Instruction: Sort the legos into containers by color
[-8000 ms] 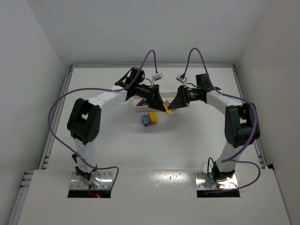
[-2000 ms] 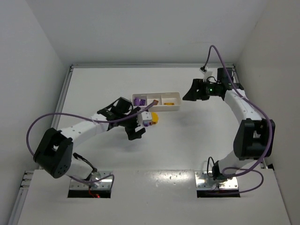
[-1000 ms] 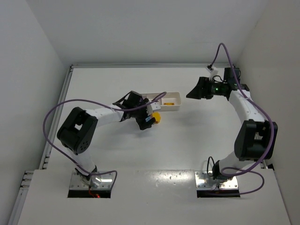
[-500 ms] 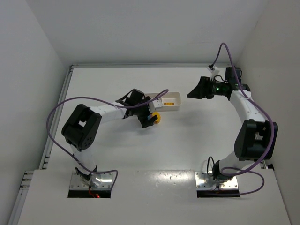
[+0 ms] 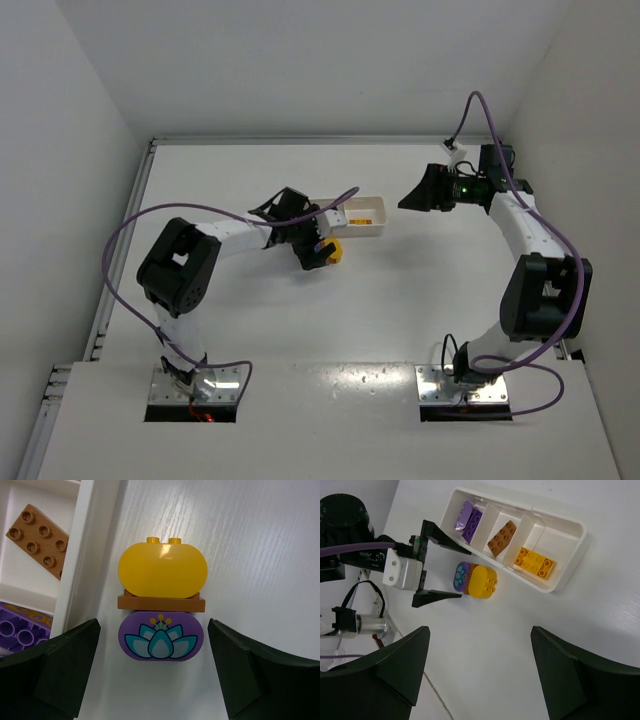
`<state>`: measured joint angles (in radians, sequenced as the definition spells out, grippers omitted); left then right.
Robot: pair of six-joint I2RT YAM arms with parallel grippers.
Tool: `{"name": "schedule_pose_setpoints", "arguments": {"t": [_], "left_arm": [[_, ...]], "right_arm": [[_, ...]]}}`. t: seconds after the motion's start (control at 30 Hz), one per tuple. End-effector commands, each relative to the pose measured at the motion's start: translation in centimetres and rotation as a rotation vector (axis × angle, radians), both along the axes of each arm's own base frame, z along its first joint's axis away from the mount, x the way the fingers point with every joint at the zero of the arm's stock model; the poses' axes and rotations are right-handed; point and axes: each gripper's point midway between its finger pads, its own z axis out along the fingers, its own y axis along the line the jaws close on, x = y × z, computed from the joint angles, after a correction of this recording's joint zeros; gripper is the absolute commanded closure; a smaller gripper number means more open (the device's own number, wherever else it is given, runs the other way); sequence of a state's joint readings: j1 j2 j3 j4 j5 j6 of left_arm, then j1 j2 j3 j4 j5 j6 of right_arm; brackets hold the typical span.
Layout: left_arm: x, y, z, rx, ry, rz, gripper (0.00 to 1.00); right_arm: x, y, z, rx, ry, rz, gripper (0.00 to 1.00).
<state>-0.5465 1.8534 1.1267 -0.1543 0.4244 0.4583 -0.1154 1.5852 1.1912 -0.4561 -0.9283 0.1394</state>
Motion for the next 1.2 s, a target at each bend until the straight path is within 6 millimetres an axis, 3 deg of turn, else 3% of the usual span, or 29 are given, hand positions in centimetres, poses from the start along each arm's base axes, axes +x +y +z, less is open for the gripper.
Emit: {"name": "schedule_pose_setpoints", "arguments": {"t": [0.0, 0.2, 0.47, 0.63, 0.87, 1.17], "left_arm": [[1.0, 0.0, 0.5, -0.007, 0.002, 0.016, 0.04], [1.1, -0.1, 0.2, 0.002, 0.018, 0.016, 0.08], [1.0, -0.4, 0.1, 0.007, 0.035, -0.010, 0.24], [0.6, -0.3, -1.0, 0.028, 0.076, -0.022, 0.25], [0.6, -0.2, -1.0, 0.039, 0.086, -0.028, 0.26], [-0.1, -0.1, -1.2, 0.044, 0.108, -0.053, 0.69]], "right_arm": [[0.4, 0.2, 0.6, 0.023, -0.026, 0.016, 0.18], [0.7, 0.2, 0.6, 0.023, -0.026, 0.016, 0.18], [0.5, 0.2, 0.3, 0.024, -0.016, 0.016, 0.18], [0.6, 0.2, 0.0, 0.026, -0.007, 0.016, 0.18], [0.6, 0.2, 0.2, 0.026, -0.007, 0.016, 0.18], [0.6, 0.2, 0.2, 0.030, 0.000, 0.012, 0.18]]}}
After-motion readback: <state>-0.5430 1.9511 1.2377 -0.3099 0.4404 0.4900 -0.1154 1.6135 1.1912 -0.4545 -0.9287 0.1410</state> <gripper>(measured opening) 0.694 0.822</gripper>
